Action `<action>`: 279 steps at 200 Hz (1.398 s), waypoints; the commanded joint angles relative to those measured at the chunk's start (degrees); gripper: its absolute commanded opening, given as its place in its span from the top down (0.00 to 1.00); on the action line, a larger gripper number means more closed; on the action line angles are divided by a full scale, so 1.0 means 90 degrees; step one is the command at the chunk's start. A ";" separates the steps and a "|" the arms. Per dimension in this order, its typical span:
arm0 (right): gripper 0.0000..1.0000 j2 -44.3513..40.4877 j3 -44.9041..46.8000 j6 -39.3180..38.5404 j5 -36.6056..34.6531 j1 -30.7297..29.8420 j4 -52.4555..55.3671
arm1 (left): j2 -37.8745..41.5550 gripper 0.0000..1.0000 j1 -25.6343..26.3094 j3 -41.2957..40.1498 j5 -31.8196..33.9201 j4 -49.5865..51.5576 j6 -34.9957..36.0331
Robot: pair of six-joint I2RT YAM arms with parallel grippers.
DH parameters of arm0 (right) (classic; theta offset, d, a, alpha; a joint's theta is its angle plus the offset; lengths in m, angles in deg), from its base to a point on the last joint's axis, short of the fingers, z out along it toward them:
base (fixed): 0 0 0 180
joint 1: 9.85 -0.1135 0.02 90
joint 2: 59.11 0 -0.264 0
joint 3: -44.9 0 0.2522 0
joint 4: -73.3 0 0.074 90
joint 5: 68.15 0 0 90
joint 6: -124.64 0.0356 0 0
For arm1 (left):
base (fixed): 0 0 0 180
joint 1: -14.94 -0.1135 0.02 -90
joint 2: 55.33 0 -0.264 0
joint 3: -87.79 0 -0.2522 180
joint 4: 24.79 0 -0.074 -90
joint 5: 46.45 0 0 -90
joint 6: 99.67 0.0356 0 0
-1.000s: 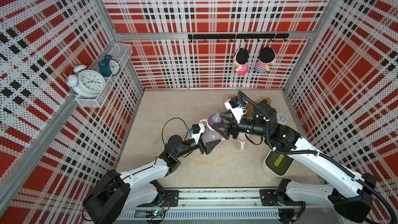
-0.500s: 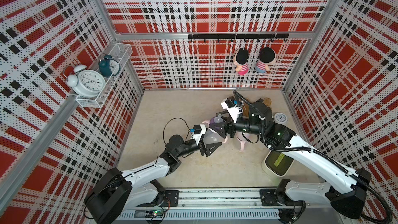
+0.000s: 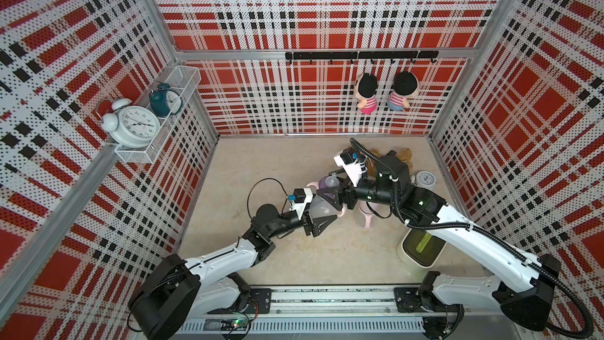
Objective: Assemble the baby bottles
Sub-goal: Screw the nipple onto the baby bottle.
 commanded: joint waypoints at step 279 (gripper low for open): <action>0.22 0.1742 -0.1259 0.2805 -0.5394 -0.1589 0.0229 | -0.0643 1.00 0.1399 0.0570 0.6131 0.0374 0.0903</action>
